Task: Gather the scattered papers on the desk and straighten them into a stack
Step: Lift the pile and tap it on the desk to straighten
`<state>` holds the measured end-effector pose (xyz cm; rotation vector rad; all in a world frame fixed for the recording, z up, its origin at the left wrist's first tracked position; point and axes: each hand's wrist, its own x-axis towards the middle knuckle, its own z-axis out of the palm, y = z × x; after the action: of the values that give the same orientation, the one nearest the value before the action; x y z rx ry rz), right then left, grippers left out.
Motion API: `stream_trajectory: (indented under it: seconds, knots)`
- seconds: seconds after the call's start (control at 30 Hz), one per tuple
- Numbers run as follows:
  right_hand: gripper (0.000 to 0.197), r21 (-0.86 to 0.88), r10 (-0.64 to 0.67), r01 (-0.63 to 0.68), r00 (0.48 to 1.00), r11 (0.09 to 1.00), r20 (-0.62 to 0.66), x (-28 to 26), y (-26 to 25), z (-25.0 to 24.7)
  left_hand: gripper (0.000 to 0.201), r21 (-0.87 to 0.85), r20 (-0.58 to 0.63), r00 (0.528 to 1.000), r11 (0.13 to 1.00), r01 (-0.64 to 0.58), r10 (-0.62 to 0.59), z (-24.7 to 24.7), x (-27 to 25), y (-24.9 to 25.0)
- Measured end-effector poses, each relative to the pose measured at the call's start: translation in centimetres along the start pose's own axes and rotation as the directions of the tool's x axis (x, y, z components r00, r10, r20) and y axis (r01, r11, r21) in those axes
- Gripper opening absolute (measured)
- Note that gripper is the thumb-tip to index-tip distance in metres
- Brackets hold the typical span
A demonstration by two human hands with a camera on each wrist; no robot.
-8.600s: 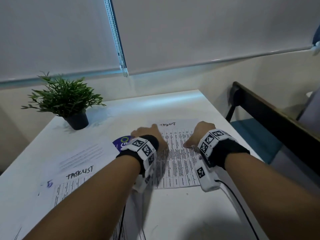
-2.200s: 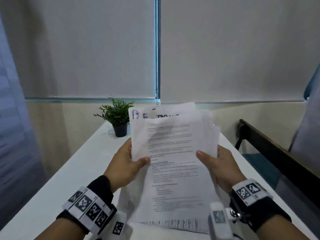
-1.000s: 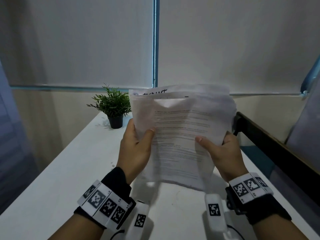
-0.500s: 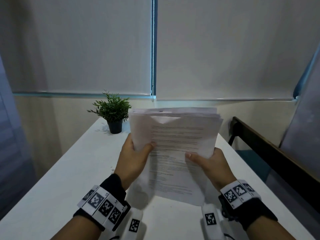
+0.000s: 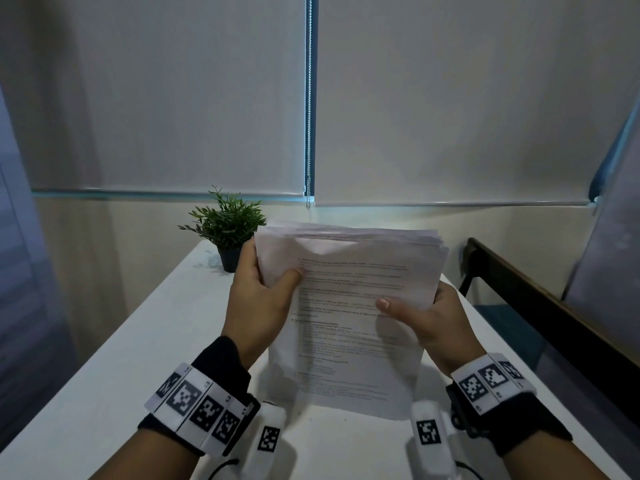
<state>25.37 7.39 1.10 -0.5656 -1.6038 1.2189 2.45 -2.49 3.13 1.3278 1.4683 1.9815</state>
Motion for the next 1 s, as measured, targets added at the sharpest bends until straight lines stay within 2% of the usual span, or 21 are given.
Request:
stream_trajectory:
  seconds: [0.1,0.2,0.23,0.37,0.43,0.5,0.53,0.57,0.6,0.63,0.67,0.7,0.73,0.8,0.9,0.97,1.0]
  knots:
    - [0.034,0.039,0.006,-0.005,0.999,0.999,-0.038,0.1,-0.1,0.2,0.050,-0.047,-0.035,0.999,0.999,-0.017,0.015,0.1,0.6,0.4]
    - [0.035,0.038,0.009,-0.007,0.999,0.999,-0.050,0.1,-0.3,0.4,0.072,-0.001,-0.029,0.999,1.000,-0.031,0.031,0.1,1.0,0.8]
    - [0.032,0.037,0.012,-0.009,0.998,0.999,-0.057,0.3,-0.2,0.5,0.072,0.040,-0.041,0.999,0.999,-0.034,0.036,0.3,1.1,0.9]
    - [0.026,0.006,0.028,-0.027,0.997,1.000,-0.073,0.6,0.2,0.7,0.044,0.072,-0.148,0.986,0.995,-0.066,0.076,0.9,1.0,1.1]
    - [0.024,-0.039,0.013,-0.016,0.996,0.999,-0.087,0.8,0.0,0.7,0.046,0.090,-0.155,0.986,0.994,-0.055,0.068,0.8,1.2,1.0]
    - [0.021,-0.104,-0.030,0.021,0.996,0.994,-0.081,1.4,-0.7,0.2,0.059,0.174,-0.153,0.983,0.982,-0.072,0.099,0.6,1.6,1.7]
    - [0.020,-0.149,-0.062,0.052,0.996,0.988,-0.063,1.7,-1.4,0.0,0.066,0.273,-0.136,0.974,0.952,-0.137,0.180,0.5,1.8,2.4]
    - [0.019,-0.202,-0.093,0.085,0.995,0.976,-0.033,2.1,-2.2,-0.3,0.071,0.399,-0.080,0.950,0.884,-0.246,0.301,0.5,2.0,3.5]
    - [0.018,-0.259,-0.116,0.114,0.993,0.959,0.010,2.5,-3.2,-0.4,0.074,0.523,0.023,0.908,0.769,-0.367,0.418,0.5,2.2,4.6]
    - [0.016,-0.320,-0.128,0.141,0.990,0.937,0.061,2.8,-4.3,-0.5,0.076,0.617,0.159,0.863,0.634,-0.466,0.480,0.7,2.4,5.9]
    - [0.011,-0.379,-0.127,0.163,0.985,0.911,0.117,3.2,-5.4,-0.4,0.078,0.661,0.291,0.835,0.533,-0.528,0.467,1.0,2.7,7.0]
    - [0.006,-0.437,-0.121,0.185,0.978,0.880,0.170,3.5,-6.4,-0.1,0.076,0.670,0.394,0.827,0.490,-0.557,0.402,1.3,2.9,7.9]
    - [0.007,-0.497,-0.119,0.207,0.972,0.843,0.204,3.8,-7.3,0.3,0.068,0.657,0.459,0.826,0.502,-0.563,0.326,1.6,3.1,8.4]
    - [0.014,-0.604,-0.130,0.252,0.962,0.756,0.239,4.4,-8.5,1.0,0.042,0.620,0.487,0.843,0.589,-0.518,0.229,1.6,3.3,8.1]
    - [0.032,-0.737,-0.094,0.220,0.973,0.639,0.209,4.2,-8.3,0.3,0.021,0.499,0.346,0.922,0.797,-0.339,0.176,0.1,3.1,5.4]
    - [0.051,-0.806,-0.039,0.078,0.997,0.587,0.067,3.4,-6.8,-1.7,0.022,0.351,0.213,0.975,0.927,-0.130,0.056,-1.6,2.6,3.0]
    - [0.061,-0.796,-0.031,-0.001,0.999,0.605,-0.024,2.7,-5.6,-2.8,0.028,0.276,0.165,0.986,0.961,-0.017,-0.030,-2.5,2.2,2.0]
